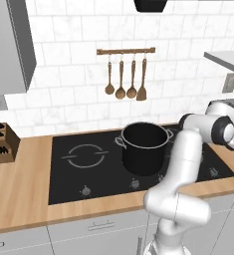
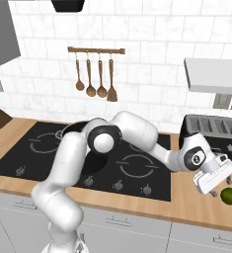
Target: Put the onion and lime in the pot. Retrieve the spatula and lightly stir the vegetables in the pot.
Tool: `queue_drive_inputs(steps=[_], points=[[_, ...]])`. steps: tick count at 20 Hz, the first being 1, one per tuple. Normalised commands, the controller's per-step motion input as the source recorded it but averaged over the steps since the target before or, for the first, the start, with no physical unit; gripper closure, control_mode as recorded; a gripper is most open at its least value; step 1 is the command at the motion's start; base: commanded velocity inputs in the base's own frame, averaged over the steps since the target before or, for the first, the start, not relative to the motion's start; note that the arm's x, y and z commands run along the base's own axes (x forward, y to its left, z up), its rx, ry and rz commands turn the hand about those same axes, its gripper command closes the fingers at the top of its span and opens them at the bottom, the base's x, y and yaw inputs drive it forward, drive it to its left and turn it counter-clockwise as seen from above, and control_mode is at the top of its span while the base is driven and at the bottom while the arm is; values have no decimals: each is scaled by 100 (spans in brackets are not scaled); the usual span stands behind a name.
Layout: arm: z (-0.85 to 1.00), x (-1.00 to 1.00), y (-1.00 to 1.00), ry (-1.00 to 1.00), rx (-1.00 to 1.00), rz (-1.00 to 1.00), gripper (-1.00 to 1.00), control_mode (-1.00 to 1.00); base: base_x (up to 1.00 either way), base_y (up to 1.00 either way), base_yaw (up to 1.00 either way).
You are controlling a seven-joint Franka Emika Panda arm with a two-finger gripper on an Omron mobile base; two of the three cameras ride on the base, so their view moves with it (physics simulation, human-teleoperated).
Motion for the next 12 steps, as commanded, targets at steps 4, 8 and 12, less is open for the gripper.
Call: queue_drive_inputs(steps=[4, 8, 12], points=[[-31, 0, -2, 0, 0, 0, -100, -100, 0, 0, 0], [-20, 0, -9, 0, 0, 0, -100, -100, 0, 0, 0], [-14, 0, -21, 0, 0, 0, -100, -100, 0, 0, 0]])
